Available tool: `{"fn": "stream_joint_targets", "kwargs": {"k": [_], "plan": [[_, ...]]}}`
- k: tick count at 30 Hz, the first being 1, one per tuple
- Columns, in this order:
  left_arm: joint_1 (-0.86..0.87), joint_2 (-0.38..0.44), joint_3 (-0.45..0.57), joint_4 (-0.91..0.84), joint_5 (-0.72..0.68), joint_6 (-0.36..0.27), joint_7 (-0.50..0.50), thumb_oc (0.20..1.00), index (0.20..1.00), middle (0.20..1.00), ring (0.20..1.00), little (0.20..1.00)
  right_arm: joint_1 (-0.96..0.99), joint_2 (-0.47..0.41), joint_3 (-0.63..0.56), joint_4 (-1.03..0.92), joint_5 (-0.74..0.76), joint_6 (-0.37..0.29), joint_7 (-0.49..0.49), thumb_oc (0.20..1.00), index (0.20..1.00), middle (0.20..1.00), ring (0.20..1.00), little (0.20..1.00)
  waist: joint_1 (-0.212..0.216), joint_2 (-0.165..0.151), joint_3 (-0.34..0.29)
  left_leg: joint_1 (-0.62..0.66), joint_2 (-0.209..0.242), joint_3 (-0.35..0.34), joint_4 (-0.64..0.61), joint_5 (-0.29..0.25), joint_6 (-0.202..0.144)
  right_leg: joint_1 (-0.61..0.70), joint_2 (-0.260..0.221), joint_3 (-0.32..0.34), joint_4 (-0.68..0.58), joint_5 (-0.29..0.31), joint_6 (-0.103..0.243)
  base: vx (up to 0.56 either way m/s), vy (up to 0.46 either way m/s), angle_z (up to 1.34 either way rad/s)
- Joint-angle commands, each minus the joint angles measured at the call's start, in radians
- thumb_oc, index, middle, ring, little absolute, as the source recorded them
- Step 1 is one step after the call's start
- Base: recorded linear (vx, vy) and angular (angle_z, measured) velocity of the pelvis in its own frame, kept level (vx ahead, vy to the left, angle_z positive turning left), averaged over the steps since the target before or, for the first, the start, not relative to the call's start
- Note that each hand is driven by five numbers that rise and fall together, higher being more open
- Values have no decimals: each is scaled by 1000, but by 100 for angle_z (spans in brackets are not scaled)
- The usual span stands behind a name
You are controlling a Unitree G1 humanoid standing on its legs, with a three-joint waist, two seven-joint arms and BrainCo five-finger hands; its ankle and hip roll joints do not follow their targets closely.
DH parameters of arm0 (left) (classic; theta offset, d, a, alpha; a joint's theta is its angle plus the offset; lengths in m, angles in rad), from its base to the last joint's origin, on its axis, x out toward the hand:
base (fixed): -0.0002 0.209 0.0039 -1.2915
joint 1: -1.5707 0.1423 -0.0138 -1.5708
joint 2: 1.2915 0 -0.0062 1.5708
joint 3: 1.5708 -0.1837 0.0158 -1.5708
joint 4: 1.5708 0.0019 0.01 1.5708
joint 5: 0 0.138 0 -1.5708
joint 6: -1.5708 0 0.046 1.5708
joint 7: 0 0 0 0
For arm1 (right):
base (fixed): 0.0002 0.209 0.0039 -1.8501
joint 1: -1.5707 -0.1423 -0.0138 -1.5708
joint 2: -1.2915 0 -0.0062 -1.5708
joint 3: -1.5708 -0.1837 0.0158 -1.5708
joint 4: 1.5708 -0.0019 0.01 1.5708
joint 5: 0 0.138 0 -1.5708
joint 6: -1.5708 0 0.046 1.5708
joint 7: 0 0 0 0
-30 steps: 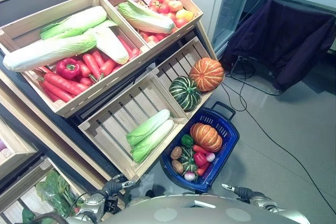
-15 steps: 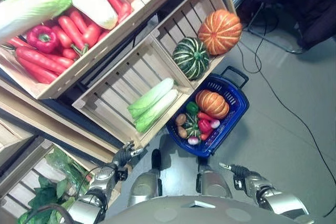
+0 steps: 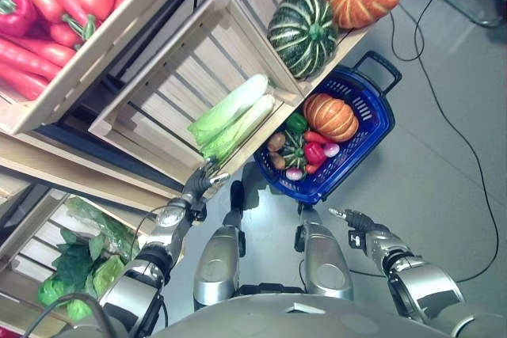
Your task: Pick up fruits and vegetables into the basket
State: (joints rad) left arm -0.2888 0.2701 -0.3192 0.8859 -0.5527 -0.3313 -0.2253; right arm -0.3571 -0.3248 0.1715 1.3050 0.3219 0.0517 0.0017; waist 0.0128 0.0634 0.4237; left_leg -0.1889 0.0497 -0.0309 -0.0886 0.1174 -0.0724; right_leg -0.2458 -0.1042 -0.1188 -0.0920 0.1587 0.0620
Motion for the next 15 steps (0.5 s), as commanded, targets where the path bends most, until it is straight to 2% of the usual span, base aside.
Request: {"fn": "stream_joint_targets", "kwargs": {"k": [1, 6, 9, 15], "plan": [[-43, 36, -30, -43, -52, -79, 22, 1000, 1000, 1000, 1000, 1000, -15, -20, 31, -7, 46, 6, -24, 1000, 1000, 1000, 1000, 1000, 3, -14, 30, -86, -46, -16, 67, -38, 40, -59, -44, 51, 145, -56, 27, -85, 30, -3], [-93, 69, -35, -112, -18, -146, 161, 1000, 1000, 1000, 1000, 1000, -48, -30, 36, -16, 64, 4, -36, 1000, 1000, 1000, 1000, 1000, -4, -17, 73, -153, -55, 0, 129, -46, 42, -121, -50, 69, 176, -44, 32, -87, 18, 0], [-125, 91, -27, -149, 18, -161, 237, 1000, 1000, 1000, 1000, 1000, -63, -31, 38, -22, 80, 1, -45, 1000, 1000, 1000, 1000, 1000, -7, -17, 94, -183, -60, 6, 160, -51, 45, -148, -52, 76, 195, -44, 33, -70, 5, -2], [-184, 141, -24, -210, 176, -199, 454, 1000, 1000, 1000, 1000, 1000, -72, -41, 46, -32, 102, -10, -51, 1000, 1000, 1000, 1000, 1000, -15, -17, 96, -289, -72, 10, 256, -70, 49, -243, -49, 89, 262, -54, 27, -42, 14, -2]]}}
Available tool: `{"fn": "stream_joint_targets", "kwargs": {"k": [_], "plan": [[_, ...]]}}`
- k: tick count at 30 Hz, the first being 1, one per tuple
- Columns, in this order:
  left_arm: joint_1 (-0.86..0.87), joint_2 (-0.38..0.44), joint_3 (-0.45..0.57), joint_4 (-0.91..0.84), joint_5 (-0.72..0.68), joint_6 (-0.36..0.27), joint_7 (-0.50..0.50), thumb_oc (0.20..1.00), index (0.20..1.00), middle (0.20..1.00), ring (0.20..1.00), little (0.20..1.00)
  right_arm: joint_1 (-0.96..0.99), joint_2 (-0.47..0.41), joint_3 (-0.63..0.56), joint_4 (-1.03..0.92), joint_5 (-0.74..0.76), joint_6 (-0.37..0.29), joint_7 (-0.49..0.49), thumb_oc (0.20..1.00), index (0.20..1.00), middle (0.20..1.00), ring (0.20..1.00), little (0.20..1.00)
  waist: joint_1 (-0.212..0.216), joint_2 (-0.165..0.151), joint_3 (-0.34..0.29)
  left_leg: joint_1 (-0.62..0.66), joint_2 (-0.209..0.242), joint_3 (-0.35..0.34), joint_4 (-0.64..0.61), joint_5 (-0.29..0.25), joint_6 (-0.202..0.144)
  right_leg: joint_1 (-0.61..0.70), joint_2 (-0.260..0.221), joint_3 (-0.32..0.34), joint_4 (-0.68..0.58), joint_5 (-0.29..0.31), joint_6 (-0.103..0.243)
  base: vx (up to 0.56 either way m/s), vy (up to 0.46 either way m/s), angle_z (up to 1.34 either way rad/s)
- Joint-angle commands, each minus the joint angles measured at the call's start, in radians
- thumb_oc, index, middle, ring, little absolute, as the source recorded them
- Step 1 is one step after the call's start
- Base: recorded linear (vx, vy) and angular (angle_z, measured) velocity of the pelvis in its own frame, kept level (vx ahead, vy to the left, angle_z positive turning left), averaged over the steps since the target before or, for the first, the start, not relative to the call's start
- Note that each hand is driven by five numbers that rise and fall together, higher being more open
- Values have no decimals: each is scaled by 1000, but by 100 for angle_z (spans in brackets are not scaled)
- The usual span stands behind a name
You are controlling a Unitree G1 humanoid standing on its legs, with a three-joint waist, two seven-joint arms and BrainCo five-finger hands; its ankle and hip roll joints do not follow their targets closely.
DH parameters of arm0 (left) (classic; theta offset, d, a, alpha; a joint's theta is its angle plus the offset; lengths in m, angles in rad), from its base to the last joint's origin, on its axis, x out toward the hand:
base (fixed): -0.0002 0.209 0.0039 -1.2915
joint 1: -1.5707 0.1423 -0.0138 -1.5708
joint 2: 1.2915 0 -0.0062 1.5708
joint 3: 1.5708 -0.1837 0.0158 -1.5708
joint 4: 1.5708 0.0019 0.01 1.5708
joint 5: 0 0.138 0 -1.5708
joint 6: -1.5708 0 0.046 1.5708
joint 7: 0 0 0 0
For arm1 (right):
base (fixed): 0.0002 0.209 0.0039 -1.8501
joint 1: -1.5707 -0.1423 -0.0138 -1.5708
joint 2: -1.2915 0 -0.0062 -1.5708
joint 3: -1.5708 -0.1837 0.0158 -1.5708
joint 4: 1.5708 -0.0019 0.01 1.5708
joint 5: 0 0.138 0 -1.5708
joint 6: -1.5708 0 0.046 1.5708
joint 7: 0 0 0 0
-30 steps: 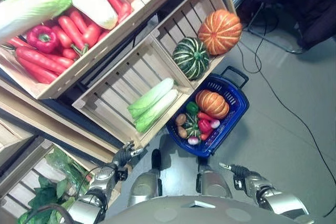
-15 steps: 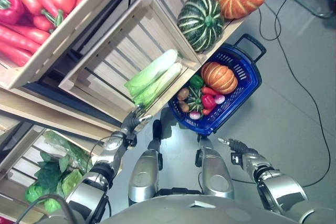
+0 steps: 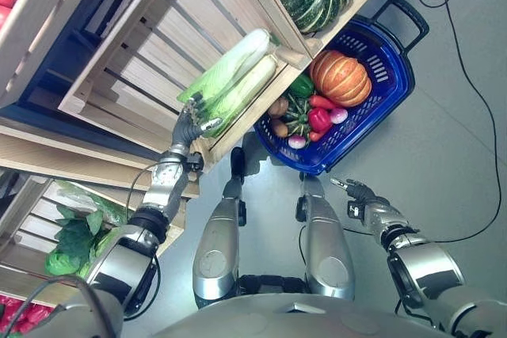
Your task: Pick up fruits and vegetables into the basket
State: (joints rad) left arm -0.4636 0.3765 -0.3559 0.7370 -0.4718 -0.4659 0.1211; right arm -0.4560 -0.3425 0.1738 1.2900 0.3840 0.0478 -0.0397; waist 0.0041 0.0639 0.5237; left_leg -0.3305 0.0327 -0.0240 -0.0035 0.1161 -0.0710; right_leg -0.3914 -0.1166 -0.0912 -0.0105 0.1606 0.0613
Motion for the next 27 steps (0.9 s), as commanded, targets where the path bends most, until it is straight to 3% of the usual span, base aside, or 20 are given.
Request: {"fn": "stream_joint_targets", "kwargs": {"k": [1, 2, 5, 11, 20, 27], "plan": [[-23, 44, 18, -61, 122, -64, 141, 1000, 1000, 1000, 1000, 1000, 25, -25, 47, -19, 42, -7, -9, 1000, 1000, 1000, 1000, 1000, -8, -18, -4, -165, -55, 4, 188, -71, 47, -115, -33, 64, 196, -60, 26, 0, 0, 0], [-23, 44, 18, -61, 122, -64, 141, 1000, 1000, 1000, 1000, 1000, 25, -25, 47, -19, 42, -7, -9, 1000, 1000, 1000, 1000, 1000, -8, -18, -4, -165, -55, 4, 188, -71, 47, -115, -33, 64, 196, -60, 26, -31, -6, 2], [-115, 87, 21, -33, 349, -28, 308, 1000, 1000, 1000, 1000, 1000, -2, -28, 62, -29, 59, 2, -15, 1000, 1000, 1000, 1000, 1000, -19, -28, -4, -231, -54, 8, 247, -80, 48, -180, -15, 78, 256, -76, 18, -24, -8, 2], [-226, 154, -14, 32, 605, 58, 458, 1000, 1000, 1000, 1000, 1000, -26, -31, 90, -41, 72, 1, -13, 1000, 1000, 1000, 1000, 1000, -38, -45, -4, -284, -51, 18, 303, -97, 48, -238, 1, 99, 302, -84, 12, -11, 0, 2], [-382, 195, -87, 214, 755, 148, 524, 1000, 1000, 1000, 1000, 1000, -83, -36, 129, -21, 81, 8, 7, 1000, 1000, 1000, 1000, 1000, -71, -64, -4, -328, -40, 36, 333, -102, 44, -287, 20, 119, 327, -85, 7, -20, 10, -1], [-461, 206, -144, 341, 818, 178, 552, 1000, 1000, 1000, 1000, 1000, -106, -39, 153, -9, 85, 3, 18, 1000, 1000, 1000, 1000, 1000, -90, -71, -4, -345, -34, 40, 345, -103, 39, -306, 25, 126, 336, -87, 6, 0, 1, 0]]}}
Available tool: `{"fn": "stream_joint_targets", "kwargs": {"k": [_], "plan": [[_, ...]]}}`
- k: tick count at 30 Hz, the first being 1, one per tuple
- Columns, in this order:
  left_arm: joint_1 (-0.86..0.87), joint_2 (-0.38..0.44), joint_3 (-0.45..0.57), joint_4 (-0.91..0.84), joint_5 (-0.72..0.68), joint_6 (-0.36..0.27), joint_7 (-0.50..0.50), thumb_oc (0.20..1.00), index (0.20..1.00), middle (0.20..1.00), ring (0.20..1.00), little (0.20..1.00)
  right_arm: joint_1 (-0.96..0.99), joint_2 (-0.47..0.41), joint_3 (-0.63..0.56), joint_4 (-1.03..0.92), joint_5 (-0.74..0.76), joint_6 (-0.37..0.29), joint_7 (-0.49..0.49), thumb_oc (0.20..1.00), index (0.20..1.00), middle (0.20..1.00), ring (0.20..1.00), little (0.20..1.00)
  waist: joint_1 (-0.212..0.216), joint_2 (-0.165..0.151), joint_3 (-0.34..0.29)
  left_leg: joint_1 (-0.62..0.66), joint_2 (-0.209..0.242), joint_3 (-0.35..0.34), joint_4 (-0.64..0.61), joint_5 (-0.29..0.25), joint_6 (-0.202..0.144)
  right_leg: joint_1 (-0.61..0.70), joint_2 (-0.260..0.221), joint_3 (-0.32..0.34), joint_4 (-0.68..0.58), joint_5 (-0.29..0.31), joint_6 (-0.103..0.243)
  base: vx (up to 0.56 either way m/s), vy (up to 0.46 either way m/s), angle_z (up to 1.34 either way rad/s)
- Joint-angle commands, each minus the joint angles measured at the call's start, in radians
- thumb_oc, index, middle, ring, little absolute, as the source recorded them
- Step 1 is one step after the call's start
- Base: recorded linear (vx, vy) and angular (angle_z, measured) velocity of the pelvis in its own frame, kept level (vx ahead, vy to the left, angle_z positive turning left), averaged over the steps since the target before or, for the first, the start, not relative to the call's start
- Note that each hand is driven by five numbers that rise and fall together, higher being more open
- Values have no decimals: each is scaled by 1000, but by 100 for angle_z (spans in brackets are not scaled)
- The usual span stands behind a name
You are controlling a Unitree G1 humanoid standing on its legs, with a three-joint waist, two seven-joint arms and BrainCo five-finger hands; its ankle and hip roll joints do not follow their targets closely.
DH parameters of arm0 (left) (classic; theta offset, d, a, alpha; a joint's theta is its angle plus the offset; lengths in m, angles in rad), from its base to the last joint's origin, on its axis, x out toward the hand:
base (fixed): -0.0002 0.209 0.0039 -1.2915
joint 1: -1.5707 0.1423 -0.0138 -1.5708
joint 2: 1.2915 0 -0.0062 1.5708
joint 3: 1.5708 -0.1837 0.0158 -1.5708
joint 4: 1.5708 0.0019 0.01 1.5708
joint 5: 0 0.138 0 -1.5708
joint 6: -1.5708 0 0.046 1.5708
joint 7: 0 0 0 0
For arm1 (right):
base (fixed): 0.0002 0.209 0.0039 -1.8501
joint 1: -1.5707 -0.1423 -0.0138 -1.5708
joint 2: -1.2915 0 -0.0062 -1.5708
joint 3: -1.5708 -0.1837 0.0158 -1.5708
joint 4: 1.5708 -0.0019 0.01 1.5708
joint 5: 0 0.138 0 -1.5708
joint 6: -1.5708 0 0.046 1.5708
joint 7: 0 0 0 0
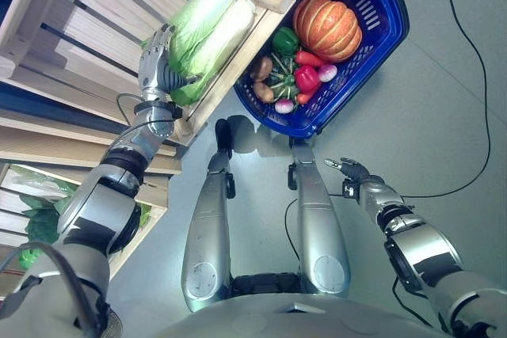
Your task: Pick up fruits and vegetables into the basket
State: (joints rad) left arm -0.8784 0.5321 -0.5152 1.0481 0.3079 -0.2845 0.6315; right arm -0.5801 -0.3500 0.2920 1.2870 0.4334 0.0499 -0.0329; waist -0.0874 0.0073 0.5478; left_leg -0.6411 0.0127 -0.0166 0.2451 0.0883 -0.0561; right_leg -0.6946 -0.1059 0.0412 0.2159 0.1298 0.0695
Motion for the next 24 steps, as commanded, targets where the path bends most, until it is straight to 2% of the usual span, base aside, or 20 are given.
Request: {"fn": "stream_joint_targets", "kwargs": {"k": [1, 4, 8, 14, 22, 24], "plan": [[-53, 51, 11, 43, 59, 1, 54, 1000, 1000, 1000, 1000, 1000, 15, -30, 38, -5, 36, 0, 11, 1000, 1000, 1000, 1000, 1000, 0, -15, -28, -37, -14, 32, 98, -75, 23, -4, 15, -5, 111, -57, -3, 0, 4, -4], [-60, 50, 2, 61, 78, -3, 93, 1000, 1000, 1000, 1000, 1000, 9, -27, 46, -5, 42, 2, 6, 1000, 1000, 1000, 1000, 1000, -2, -15, -28, -39, -13, 30, 100, -75, 22, -8, 17, -3, 114, -58, -4, 3, 1, -5], [-66, 45, -2, 57, 83, -64, 130, 1000, 1000, 1000, 1000, 1000, 7, -25, 52, -2, 53, -4, 0, 1000, 1000, 1000, 1000, 1000, -2, -14, -28, -48, -15, 28, 103, -76, 20, -16, 20, -1, 119, -62, -8, 0, 0, 0], [-25, 21, 7, -11, 76, -111, 131, 1000, 1000, 1000, 1000, 1000, 12, -14, 38, -8, 57, -7, -16, 1000, 1000, 1000, 1000, 1000, 11, -7, -28, -48, -27, 17, 104, -81, 20, -13, 18, -8, 119, -68, -8, 1, -10, 1], [47, -6, 13, -161, 133, -190, 194, 1000, 1000, 1000, 1000, 1000, 19, -10, 19, -14, 60, -5, -31, 1000, 1000, 1000, 1000, 1000, 31, 3, -28, -48, -32, 12, 101, -83, 21, -10, 13, -17, 117, -69, -6, 0, 0, 0], [53, -6, 12, -175, 134, -192, 196, 1000, 1000, 1000, 1000, 1000, 20, -10, 16, -15, 60, -4, -33, 1000, 1000, 1000, 1000, 1000, 33, 4, -28, -47, -32, 11, 100, -83, 21, -9, 13, -18, 118, -69, -6, 0, 0, 0]]}}
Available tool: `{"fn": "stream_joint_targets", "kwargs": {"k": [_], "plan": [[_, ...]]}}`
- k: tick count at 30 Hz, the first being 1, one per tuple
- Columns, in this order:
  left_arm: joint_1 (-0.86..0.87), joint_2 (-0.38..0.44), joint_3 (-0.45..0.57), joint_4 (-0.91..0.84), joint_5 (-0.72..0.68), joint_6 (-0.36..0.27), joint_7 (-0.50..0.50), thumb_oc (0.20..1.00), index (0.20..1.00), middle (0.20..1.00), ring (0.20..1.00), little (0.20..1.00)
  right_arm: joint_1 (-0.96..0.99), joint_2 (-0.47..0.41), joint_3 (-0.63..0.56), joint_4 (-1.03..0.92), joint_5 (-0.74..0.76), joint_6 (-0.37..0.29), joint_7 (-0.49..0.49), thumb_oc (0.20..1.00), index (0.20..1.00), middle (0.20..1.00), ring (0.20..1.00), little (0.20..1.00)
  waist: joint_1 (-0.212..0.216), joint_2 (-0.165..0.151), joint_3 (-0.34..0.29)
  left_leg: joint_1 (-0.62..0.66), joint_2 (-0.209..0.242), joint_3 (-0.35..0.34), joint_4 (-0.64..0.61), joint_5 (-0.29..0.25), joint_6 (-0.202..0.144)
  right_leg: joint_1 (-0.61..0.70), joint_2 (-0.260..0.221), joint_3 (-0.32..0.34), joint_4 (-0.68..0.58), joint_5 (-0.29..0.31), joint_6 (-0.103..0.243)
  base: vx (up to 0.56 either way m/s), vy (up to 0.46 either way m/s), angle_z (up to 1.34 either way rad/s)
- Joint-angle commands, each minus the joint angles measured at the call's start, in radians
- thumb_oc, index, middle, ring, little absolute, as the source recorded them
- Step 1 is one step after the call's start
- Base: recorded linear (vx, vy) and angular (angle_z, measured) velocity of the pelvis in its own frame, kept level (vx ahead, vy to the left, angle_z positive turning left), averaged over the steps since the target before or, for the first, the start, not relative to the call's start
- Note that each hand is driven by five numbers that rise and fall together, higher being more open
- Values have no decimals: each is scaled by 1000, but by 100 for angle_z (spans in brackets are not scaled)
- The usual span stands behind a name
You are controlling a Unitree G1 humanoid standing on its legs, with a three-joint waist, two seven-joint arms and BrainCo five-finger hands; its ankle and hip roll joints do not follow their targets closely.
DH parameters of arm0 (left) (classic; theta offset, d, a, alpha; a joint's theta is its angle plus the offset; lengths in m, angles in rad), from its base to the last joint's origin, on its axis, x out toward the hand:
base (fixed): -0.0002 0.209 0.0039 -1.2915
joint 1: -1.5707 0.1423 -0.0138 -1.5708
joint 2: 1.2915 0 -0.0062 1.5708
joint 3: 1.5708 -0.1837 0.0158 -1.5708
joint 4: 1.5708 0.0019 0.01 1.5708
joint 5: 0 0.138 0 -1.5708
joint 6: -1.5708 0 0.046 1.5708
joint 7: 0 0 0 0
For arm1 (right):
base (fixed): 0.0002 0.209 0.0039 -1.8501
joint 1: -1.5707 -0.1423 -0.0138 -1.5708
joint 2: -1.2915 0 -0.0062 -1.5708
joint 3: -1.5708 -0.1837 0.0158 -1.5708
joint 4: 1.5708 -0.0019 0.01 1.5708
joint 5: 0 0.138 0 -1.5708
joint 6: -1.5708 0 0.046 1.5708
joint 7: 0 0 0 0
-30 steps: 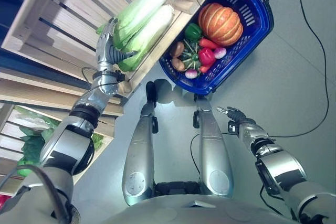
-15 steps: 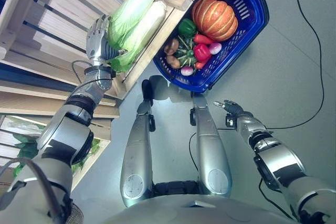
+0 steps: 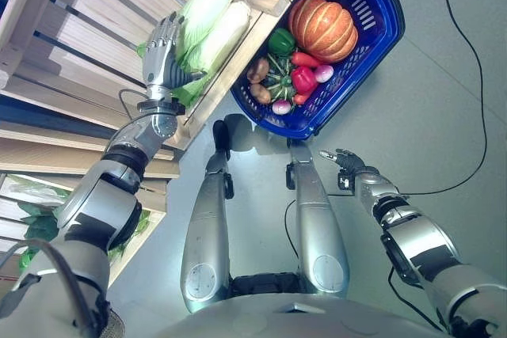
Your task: Pick up fruits and vegetables into the basket
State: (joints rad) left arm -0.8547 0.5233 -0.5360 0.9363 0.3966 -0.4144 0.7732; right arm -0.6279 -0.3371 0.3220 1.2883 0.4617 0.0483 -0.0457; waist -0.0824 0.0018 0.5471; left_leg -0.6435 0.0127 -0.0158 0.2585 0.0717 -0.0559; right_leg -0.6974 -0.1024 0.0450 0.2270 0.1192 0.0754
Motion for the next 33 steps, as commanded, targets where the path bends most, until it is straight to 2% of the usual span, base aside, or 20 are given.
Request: {"fn": "stream_joint_targets", "kwargs": {"k": [1, 3, 6, 9, 12, 13, 14, 15, 17, 18, 20, 21, 25, 33], "plan": [[38, 3, 32, -87, 55, -69, 62, 1000, 1000, 1000, 1000, 1000, 71, -22, -18, -17, 29, -3, -22, 1000, 1000, 1000, 1000, 1000, 30, 11, -27, -43, -33, 9, 86, -66, 21, -4, 10, -23, 107, -59, -11, 20, -35, 1], [52, 14, 20, -194, 67, -73, 80, 1000, 1000, 1000, 1000, 1000, 82, -17, -26, -24, 34, -6, -29, 1000, 1000, 1000, 1000, 1000, 39, 13, -27, -38, -36, 5, 80, -69, 23, 1, 8, -27, 103, -61, -10, 24, -47, 2], [48, 21, 13, -231, 77, -64, 96, 1000, 1000, 1000, 1000, 1000, 83, -18, -30, -27, 33, -2, -27, 1000, 1000, 1000, 1000, 1000, 41, 12, -27, -39, -38, 2, 81, -69, 23, 1, 7, -30, 103, -60, -9, 8, -20, 4], [26, 31, 11, -262, 83, -29, 124, 1000, 1000, 1000, 1000, 1000, 87, -16, -28, -34, 39, 0, -30, 1000, 1000, 1000, 1000, 1000, 40, 9, -27, -45, -39, 0, 83, -70, 25, -5, 9, -31, 108, -61, -10, 4, -9, 1], [-12, 40, 12, -232, 91, 29, 138, 1000, 1000, 1000, 1000, 1000, 83, -14, -23, -35, 38, 6, -30, 1000, 1000, 1000, 1000, 1000, 35, 5, -27, -48, -36, 3, 82, -66, 24, -9, 13, -31, 111, -60, -9, 0, 0, 0], [-12, 40, 12, -232, 91, 29, 138, 1000, 1000, 1000, 1000, 1000, 83, -14, -23, -35, 38, 6, -30, 1000, 1000, 1000, 1000, 1000, 35, 5, -27, -48, -36, 3, 82, -66, 24, -9, 13, -31, 111, -60, -9, 0, 0, 0], [-40, 47, 14, -194, 84, 68, 147, 1000, 1000, 1000, 1000, 1000, 82, -16, -20, -36, 37, 9, -25, 1000, 1000, 1000, 1000, 1000, 30, 1, -27, -50, -33, 4, 83, -65, 23, -13, 15, -29, 115, -61, -10, 0, 0, 0], [-40, 47, 14, -194, 84, 68, 147, 1000, 1000, 1000, 1000, 1000, 82, -16, -20, -36, 37, 9, -25, 1000, 1000, 1000, 1000, 1000, 30, 1, -27, -50, -33, 4, 83, -65, 23, -13, 15, -29, 115, -61, -10, 0, 0, 0], [-83, 47, 22, -106, 67, 105, 148, 1000, 1000, 1000, 1000, 1000, 74, -20, -14, -34, 36, 14, -19, 1000, 1000, 1000, 1000, 1000, 21, -4, -27, -53, -28, 8, 83, -62, 22, -16, 21, -25, 119, -62, -11, 0, 0, 0], [-106, 46, 20, -56, 47, 142, 131, 1000, 1000, 1000, 1000, 1000, 72, -21, -8, -37, 37, 16, -18, 1000, 1000, 1000, 1000, 1000, 15, -7, -27, -56, -24, 9, 85, -61, 21, -21, 24, -22, 124, -63, -11, 0, 0, 0], [-126, 49, 20, -11, 27, 139, 127, 1000, 1000, 1000, 1000, 1000, 65, -20, -2, -33, 36, 17, -16, 1000, 1000, 1000, 1000, 1000, 10, -9, -27, -56, -22, 10, 85, -58, 20, -24, 26, -19, 128, -63, -12, 0, 0, 0], [-152, 49, 13, 42, 4, 161, 95, 1000, 1000, 1000, 1000, 1000, 60, -18, 6, -30, 38, 16, -13, 1000, 1000, 1000, 1000, 1000, 4, -12, -27, -57, -20, 10, 86, -57, 20, -25, 29, -17, 130, -65, -13, 0, 0, 0], [-184, 48, 7, 134, -33, 171, 45, 1000, 1000, 1000, 1000, 1000, 45, -15, 19, -19, 38, 16, -8, 1000, 1000, 1000, 1000, 1000, -6, -16, -27, -56, -15, 16, 88, -54, 17, -26, 30, -15, 131, -65, -14, 0, 0, 0], [-217, 22, -7, 288, -140, 254, -119, 1000, 1000, 1000, 1000, 1000, 21, -17, 45, -8, 33, 15, 1, 1000, 1000, 1000, 1000, 1000, -27, -24, -27, -52, -7, 27, 86, -51, 13, -24, 33, -9, 124, -65, -16, -5, 13, -2]]}}
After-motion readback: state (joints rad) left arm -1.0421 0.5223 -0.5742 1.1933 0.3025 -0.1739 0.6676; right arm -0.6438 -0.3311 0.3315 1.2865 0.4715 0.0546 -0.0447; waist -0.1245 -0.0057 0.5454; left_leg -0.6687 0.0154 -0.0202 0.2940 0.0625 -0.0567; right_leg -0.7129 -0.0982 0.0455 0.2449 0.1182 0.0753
